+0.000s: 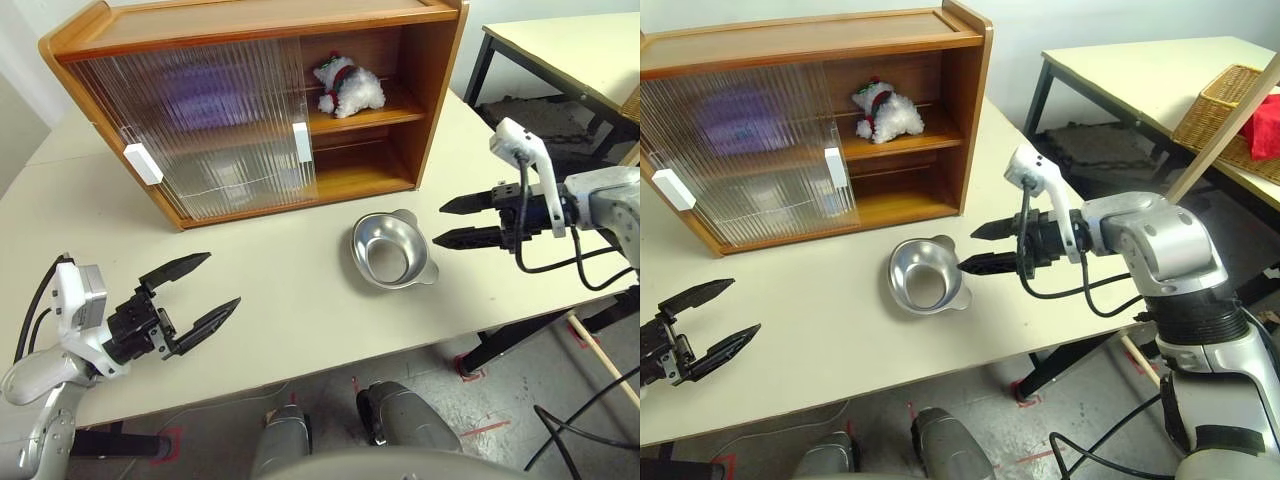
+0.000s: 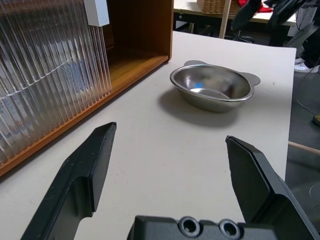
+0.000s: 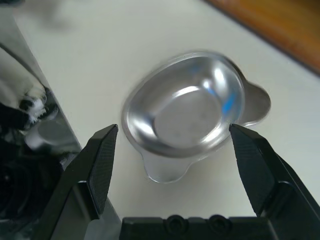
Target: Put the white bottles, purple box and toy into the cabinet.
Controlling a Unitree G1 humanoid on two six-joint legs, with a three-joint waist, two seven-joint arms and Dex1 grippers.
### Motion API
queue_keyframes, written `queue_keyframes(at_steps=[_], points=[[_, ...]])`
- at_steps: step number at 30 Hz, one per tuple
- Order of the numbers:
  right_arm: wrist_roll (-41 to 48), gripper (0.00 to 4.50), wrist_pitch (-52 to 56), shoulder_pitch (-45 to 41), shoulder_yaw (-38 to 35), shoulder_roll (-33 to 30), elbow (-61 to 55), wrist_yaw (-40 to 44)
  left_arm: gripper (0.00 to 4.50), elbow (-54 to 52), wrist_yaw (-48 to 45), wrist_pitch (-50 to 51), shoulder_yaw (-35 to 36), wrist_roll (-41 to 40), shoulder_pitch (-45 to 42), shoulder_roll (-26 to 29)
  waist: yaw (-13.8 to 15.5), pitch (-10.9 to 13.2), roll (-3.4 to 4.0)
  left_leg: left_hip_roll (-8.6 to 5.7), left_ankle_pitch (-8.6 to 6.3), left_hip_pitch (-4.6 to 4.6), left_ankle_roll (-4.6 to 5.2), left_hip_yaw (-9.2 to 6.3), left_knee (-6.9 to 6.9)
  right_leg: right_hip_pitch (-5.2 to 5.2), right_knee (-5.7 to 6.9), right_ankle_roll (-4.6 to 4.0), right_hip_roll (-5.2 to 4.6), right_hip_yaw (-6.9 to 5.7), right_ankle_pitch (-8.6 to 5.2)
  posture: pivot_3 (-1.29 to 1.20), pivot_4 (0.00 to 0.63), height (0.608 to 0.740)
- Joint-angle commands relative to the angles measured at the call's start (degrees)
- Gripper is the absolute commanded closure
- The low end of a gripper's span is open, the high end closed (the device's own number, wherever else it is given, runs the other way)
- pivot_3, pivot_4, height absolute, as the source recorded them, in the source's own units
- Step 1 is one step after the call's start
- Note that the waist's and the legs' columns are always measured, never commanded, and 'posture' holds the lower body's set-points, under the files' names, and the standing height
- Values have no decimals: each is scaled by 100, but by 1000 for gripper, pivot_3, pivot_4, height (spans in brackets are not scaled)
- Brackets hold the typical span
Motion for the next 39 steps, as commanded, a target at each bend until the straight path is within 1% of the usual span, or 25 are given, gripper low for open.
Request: queue_keyframes(at_steps=[1,6,11,14,18,21,24,31,39], points=[[39,48,301,-48,84,243,-68,-294,0,-18,-2,-19,-13,34,55,-24,6,0,0,0,-1,1,-1,-4,0,-9,0,1,0,0,-1,-153,91,740],[-234,48,394,-37,315,244,-54,-568,0,-12,15,-8,-10,34,25,-8,56,0,-2,-1,-6,-8,-9,-10,-10,-19,2,8,-1,1,-24,-152,89,740],[-294,48,658,64,446,215,-124,-738,0,27,15,-8,-29,44,-30,1,110,0,-4,-2,-13,-9,-18,-9,-16,-19,3,15,-3,3,-43,-156,86,740],[-272,48,898,109,452,307,-150,-954,0,43,12,-9,-42,53,-65,3,124,1,-4,-3,-15,-9,-21,-7,-17,-19,3,17,-3,3,-46,-154,84,740],[-224,48,1083,192,468,63,-215,-926,0,36,4,2,-28,47,-77,12,133,1,-5,-4,-15,-8,-21,-6,-16,-18,5,18,-3,3,-46,-158,84,740],[-88,48,1276,246,425,-90,-279,-855,0,58,-20,5,-16,40,-81,28,138,1,-5,-5,-15,-7,-21,-5,-15,-15,6,19,-2,3,-46,-161,84,740],[330,48,1855,294,137,-61,-380,-839,0,93,-47,0,-12,38,-100,43,135,1,-7,-5,-15,-4,-21,-4,-15,-14,6,19,0,3,-46,-164,83,740],[745,48,2347,466,-135,87,-364,-1034,0,182,-113,-46,-8,56,-142,46,127,1,-8,-5,-15,-4,-21,-1,-12,-12,7,19,1,4,-46,-164,78,740],[857,48,2366,841,-134,166,-133,-1204,0,224,-169,-67,49,54,-124,65,133,-1,-11,-7,-15,-5,-20,-1,-9,-11,8,22,0,4,-47,-161,77,740]])
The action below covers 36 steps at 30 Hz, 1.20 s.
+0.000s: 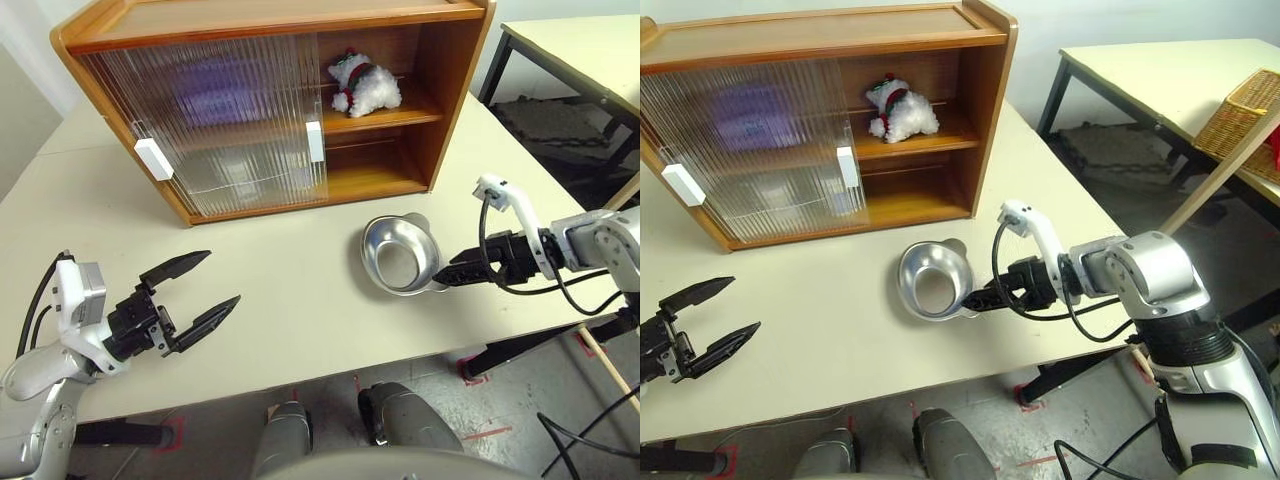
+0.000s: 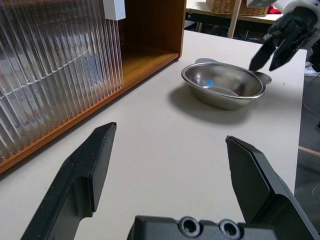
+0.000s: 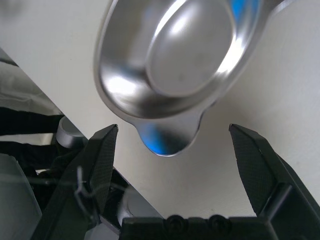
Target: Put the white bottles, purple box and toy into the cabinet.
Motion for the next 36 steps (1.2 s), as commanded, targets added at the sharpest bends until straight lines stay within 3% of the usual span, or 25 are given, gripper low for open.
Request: queue_keyframes(at_steps=[1,11,16,19,29,36], points=[[94,48,8,133,-43,32,63,-83,0,80,-62,-52,53,47,36,57,-1,0,-1,0,0,1,0,0,0,1,0,0,0,0,0,-160,79,740],[413,48,315,254,-344,358,204,-273,0,25,-150,-18,13,-29,16,58,-3,0,-1,0,0,1,0,0,4,1,3,1,1,0,0,-163,80,740],[495,48,358,250,-393,403,247,-353,0,-195,269,101,317,-817,-382,-333,10,0,-1,0,0,0,0,0,6,3,3,1,1,-1,1,-163,80,740],[567,631,409,246,-398,421,258,-360,0,-207,416,143,414,-972,-484,-466,9,0,-2,-1,0,1,0,1,17,11,3,6,1,-2,3,-164,80,740],[776,4345,527,236,-510,460,311,-388,0,-138,397,83,388,-875,-439,-470,-15,0,-2,-3,-1,4,1,9,45,24,3,18,1,4,3,-161,78,740],[905,4494,537,197,-583,463,367,-389,0,16,316,-21,407,-817,-439,-485,-8,1,-2,-4,-4,4,-2,-13,75,43,-6,20,-1,3,1,-162,75,740]])
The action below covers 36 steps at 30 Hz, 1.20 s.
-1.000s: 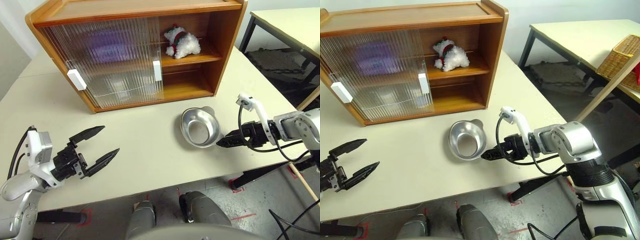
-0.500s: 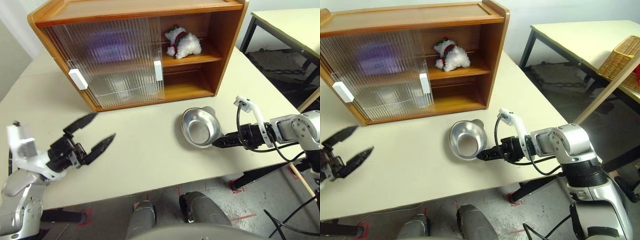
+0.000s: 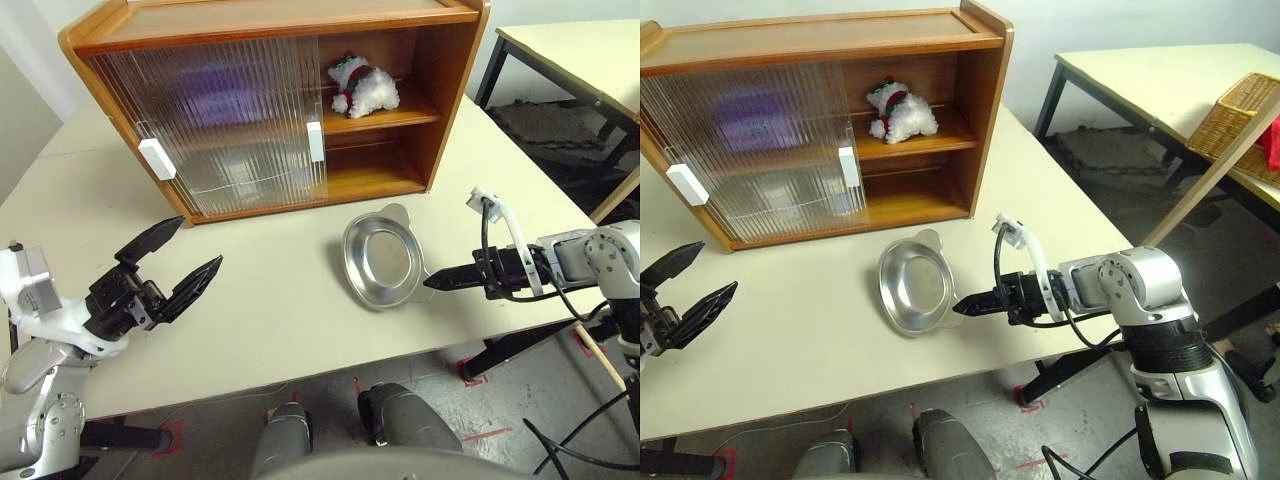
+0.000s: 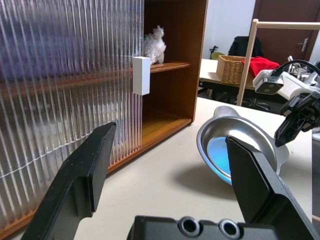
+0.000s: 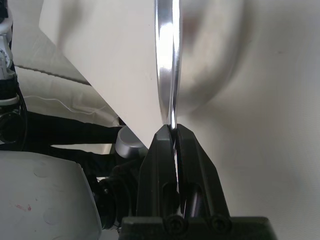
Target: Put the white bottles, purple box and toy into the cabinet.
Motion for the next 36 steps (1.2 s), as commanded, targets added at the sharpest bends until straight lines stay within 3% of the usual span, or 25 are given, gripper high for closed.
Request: queue_keyframes(at_steps=[1,10,20,36], points=[[-25,4494,33,1,-66,-67,64,-158,0,95,-62,-70,47,78,30,-10,3,0,0,-1,0,-2,-1,-5,1,0,-1,0,0,0,0,-161,74,740],[551,4494,605,-287,-1169,652,579,-359,0,200,-99,-137,11,113,-24,-9,1,-1,2,0,-15,-17,-24,-25,-7,-14,-2,-1,-1,-6,-1,-161,71,740],[454,4494,797,-908,-2544,1878,1533,-1398,0,263,-69,-182,-30,159,-118,-42,1,-1,2,3,-27,-31,-10,-23,-10,-35,6,2,2,-3,-5,-158,67,740],[377,4494,465,-1243,-3636,2603,1979,-2817,0,299,-150,-170,12,223,-123,37,4,-3,3,3,-24,-22,-3,-56,-4,-30,15,9,1,1,1,-163,63,740]])
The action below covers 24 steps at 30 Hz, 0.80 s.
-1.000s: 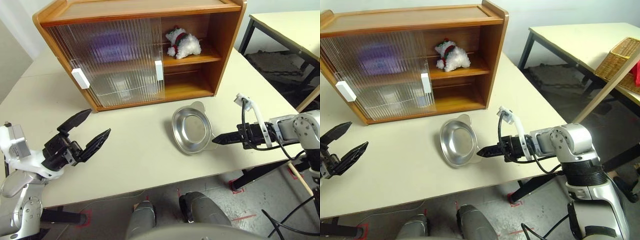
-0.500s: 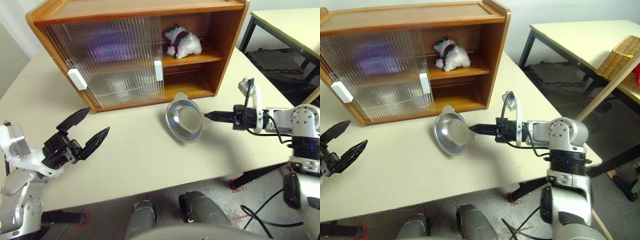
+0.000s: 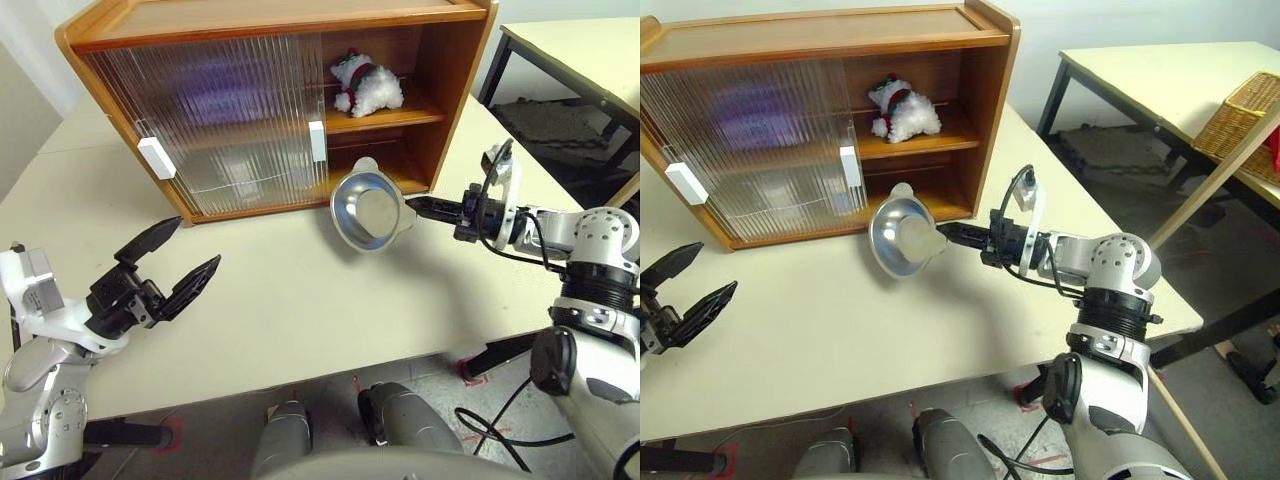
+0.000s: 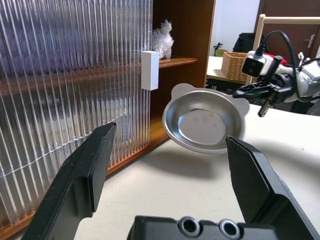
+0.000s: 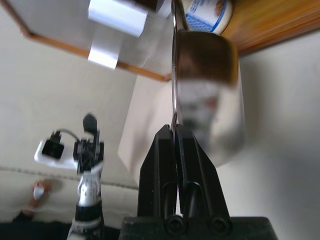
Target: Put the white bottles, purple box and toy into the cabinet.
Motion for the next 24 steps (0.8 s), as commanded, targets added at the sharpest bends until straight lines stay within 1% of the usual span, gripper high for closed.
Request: queue_keyframes(at_steps=[1,11,14,16,24], points=[[-121,4494,-179,-142,-316,194,96,-448,0,72,-45,-23,25,79,2,60,0,0,1,1,0,0,1,-7,0,0,1,0,0,0,1,-163,62,740],[-76,4494,-1186,-484,-1104,974,497,-1614,0,99,-49,-26,22,113,-20,73,-18,-2,4,12,-3,0,9,-26,-4,-5,2,-2,-1,2,4,-159,61,740],[-17,4494,-1457,-540,-1255,1114,589,-1873,0,92,-48,-26,26,123,-14,82,-8,-2,4,20,-17,-1,45,-31,-1,-5,2,-4,-4,2,3,-160,62,740],[20,4494,-1701,-576,-1344,1213,659,-2031,0,87,-47,-25,29,126,-5,87,-12,-2,5,21,-19,-1,51,-30,-1,-5,2,-5,-6,3,2,-160,62,740],[-71,4494,-2710,-652,-1144,1590,852,-2403,0,53,-47,-10,6,153,10,111,-34,-3,6,27,-22,0,58,-30,-2,-9,3,-7,-5,3,5,-158,64,740]])
